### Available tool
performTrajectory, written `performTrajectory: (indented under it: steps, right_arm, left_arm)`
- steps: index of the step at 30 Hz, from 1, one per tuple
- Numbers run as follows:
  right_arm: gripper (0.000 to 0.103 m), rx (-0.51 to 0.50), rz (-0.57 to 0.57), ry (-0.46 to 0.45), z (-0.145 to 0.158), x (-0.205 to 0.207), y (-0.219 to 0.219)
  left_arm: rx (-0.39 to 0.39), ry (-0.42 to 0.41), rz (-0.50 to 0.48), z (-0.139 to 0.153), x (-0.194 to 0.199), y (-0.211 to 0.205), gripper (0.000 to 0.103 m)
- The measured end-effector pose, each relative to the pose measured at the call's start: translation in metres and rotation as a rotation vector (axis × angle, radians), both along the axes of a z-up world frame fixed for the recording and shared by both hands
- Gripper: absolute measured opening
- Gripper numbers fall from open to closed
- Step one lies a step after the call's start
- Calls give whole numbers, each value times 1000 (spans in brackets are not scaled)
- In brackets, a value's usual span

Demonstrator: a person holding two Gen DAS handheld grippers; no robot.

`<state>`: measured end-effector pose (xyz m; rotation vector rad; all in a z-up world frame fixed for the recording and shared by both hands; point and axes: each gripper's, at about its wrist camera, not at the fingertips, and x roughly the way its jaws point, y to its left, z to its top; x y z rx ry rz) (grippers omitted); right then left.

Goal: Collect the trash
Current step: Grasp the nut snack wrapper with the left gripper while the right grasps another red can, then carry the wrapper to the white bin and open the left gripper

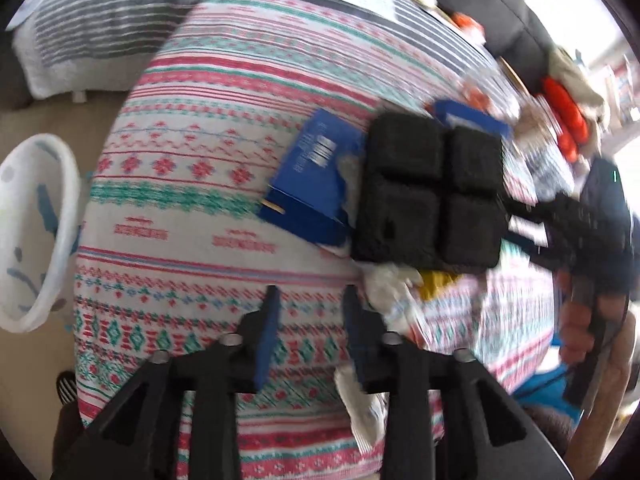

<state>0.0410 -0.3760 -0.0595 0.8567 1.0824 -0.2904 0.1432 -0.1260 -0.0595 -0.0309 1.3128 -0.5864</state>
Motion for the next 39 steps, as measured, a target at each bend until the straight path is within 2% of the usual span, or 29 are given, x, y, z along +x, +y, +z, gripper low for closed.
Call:
performTrajectory:
  steps: [4,7,12,20,21,23,24,28,32,39]
  right_arm:
    - [63,-54,-18,-20,15,-16,-10]
    - [63,-70,-48,-31,22,-35,-24]
    - [63,-96,-93,-26,28,-64,-39]
    - [63,-121,-97,-19,32,-89,-43]
    - [63,-123,-94,-18,32,-91,-43]
    - [63,-128,-90,-14,31,-95,-44]
    - [63,-132,-89,-10,31,-96,-44]
    - [63,-136,-88,-7,30,-100,-46]
    - [63,-136,-86,-18,33,-102,-44]
    - [63,-154,-40,-47,46,-92,-28]
  left_arm:
    - [8,12,-113,-3,-18,-16,44]
    - [-3,40,-161,-6,-27,-22,44]
    - [-7,93,-204,-14,-36,-28,45]
    - [57,74,-272,-25,-60,-41,44]
    - [60,70,-273,-24,-61,-42,37]
    - [60,72,-272,-24,-64,-42,33]
    - [60,71,-269,-24,-65,-41,20]
    - [19,80,-263,-20,-65,-33,9]
    - [-12,68,-236,-12,-61,-19,5]
    - [-47,7,-185,12,-45,3,4]
